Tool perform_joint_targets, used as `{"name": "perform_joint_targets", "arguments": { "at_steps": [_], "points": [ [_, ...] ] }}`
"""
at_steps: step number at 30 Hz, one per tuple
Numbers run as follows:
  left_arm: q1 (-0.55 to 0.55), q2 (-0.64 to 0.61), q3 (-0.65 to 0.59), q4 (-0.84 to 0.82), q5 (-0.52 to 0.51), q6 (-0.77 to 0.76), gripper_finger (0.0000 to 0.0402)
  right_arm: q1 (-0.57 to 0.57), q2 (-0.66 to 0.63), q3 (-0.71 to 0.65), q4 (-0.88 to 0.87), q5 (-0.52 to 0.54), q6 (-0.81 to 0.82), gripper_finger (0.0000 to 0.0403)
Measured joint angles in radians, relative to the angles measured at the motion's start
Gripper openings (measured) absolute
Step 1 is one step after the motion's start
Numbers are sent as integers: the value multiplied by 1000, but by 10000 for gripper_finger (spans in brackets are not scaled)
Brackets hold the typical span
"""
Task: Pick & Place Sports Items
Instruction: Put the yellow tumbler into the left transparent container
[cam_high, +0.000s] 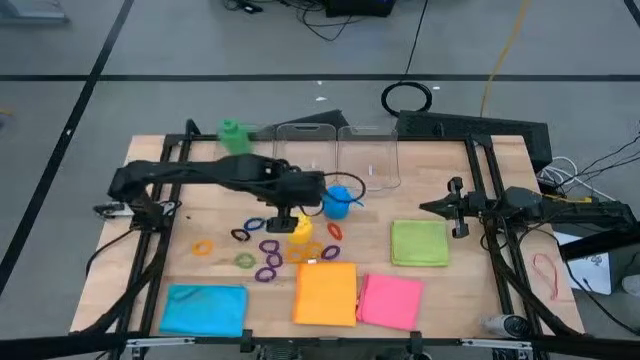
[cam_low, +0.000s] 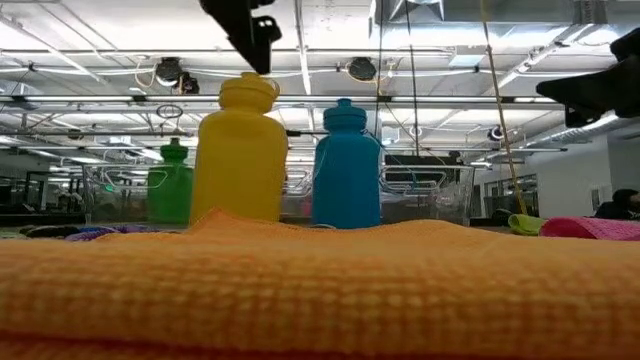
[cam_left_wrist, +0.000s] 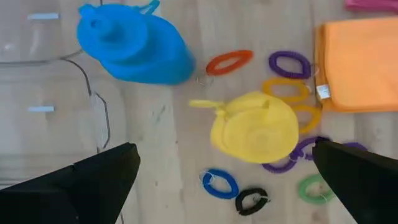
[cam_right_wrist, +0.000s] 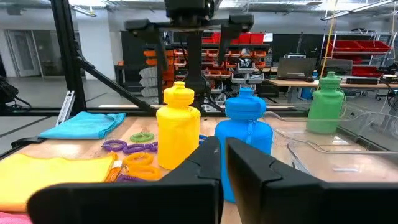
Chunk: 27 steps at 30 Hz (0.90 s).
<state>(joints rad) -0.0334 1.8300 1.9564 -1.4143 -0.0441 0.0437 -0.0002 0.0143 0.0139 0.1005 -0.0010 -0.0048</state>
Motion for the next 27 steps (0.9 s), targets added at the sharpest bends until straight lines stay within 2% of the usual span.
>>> {"name": "perform_joint_targets", "arguments": {
  "at_steps": [11, 21, 27],
  "points": [
    [-2, 25, -5, -5, 45, 28, 390, 0, 0, 0, 0, 0, 0, 0],
    [-2, 25, -123, 29, 46, 9, 390, 0, 0, 0, 0, 0, 0, 0],
    [-2, 25, -130, 44, 46, 13, 390, 0, 0, 0, 0, 0, 0, 0]
  ]
}}
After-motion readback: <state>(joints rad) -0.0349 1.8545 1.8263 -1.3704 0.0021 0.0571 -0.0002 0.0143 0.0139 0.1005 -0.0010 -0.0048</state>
